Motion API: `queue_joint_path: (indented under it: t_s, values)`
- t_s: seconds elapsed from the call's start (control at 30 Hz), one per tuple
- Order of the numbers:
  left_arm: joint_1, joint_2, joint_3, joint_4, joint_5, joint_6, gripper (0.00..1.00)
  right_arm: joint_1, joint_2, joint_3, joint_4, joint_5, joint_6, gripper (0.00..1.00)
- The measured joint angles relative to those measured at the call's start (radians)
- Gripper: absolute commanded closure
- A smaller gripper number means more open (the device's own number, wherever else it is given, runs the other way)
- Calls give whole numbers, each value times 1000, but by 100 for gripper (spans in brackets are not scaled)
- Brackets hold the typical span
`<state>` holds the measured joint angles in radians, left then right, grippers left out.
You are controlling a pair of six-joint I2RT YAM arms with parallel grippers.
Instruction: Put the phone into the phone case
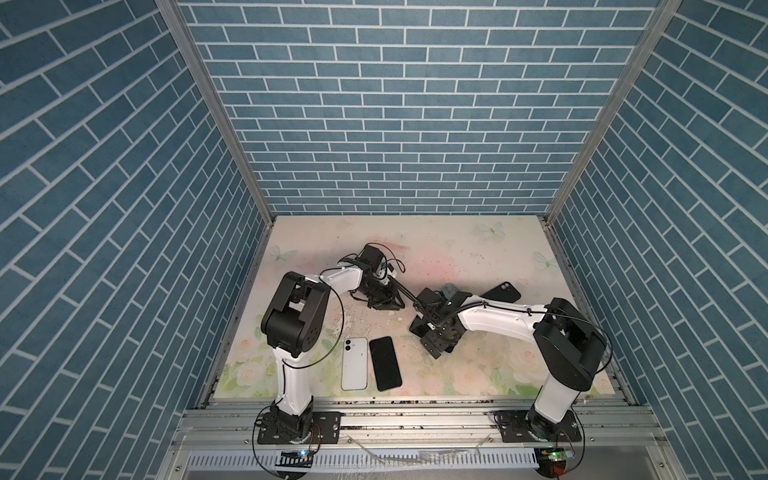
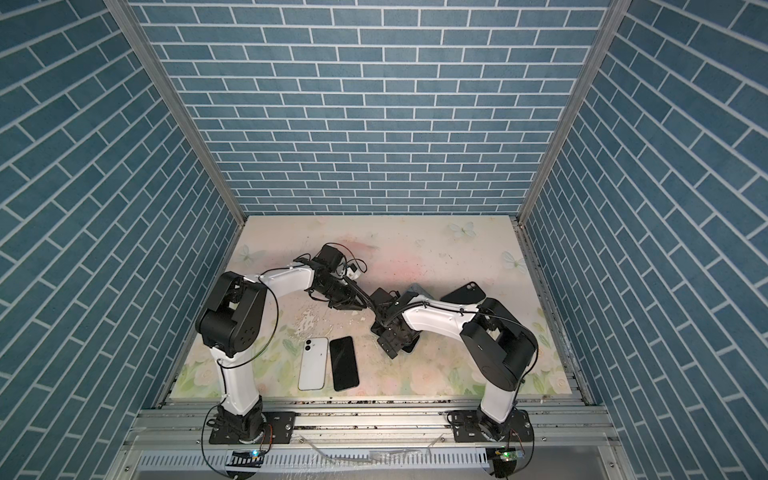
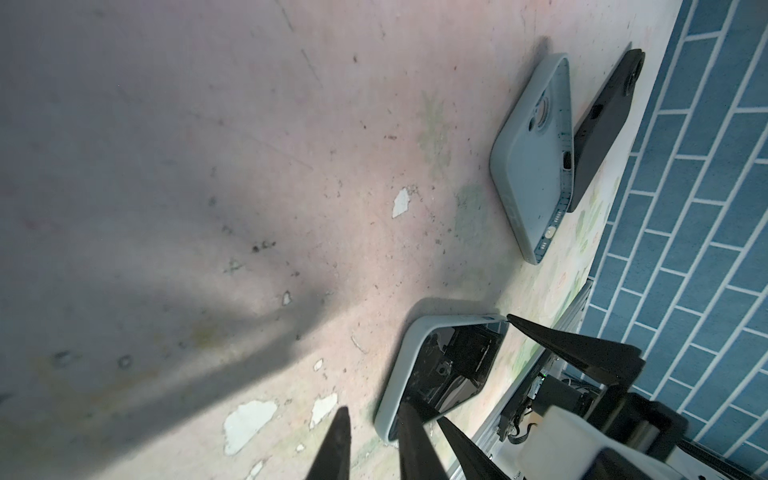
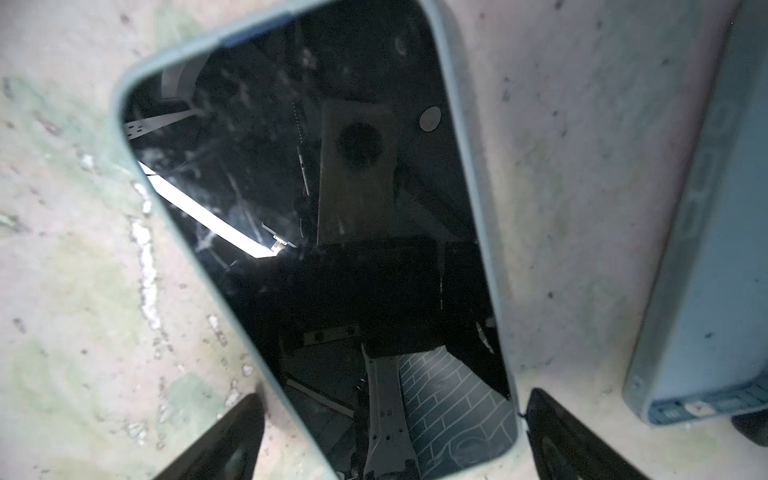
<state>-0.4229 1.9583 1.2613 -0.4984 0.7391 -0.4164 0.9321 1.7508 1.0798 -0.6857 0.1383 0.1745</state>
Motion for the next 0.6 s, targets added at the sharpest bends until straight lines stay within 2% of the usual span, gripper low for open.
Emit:
queue_joint_path:
  t_s: [0.2, 0.33, 0.47, 0.57, 0.6]
  values:
    - [0, 0, 0, 0, 0, 0, 77, -23, 6, 0, -1, 1, -23, 2]
    - [0, 0, 0, 0, 0, 0, 76, -35, 18, 8, -5, -32, -34, 6]
    - [2, 0, 0, 0, 1, 0, 77, -42, 27, 14, -6, -73, -41, 14]
    - [2, 0, 0, 0, 3, 0, 77, -41, 30, 15, 0, -90, -42, 35]
    - [2, 0, 0, 0, 3, 1, 77, -41, 30, 18, 9, -80, -42, 37]
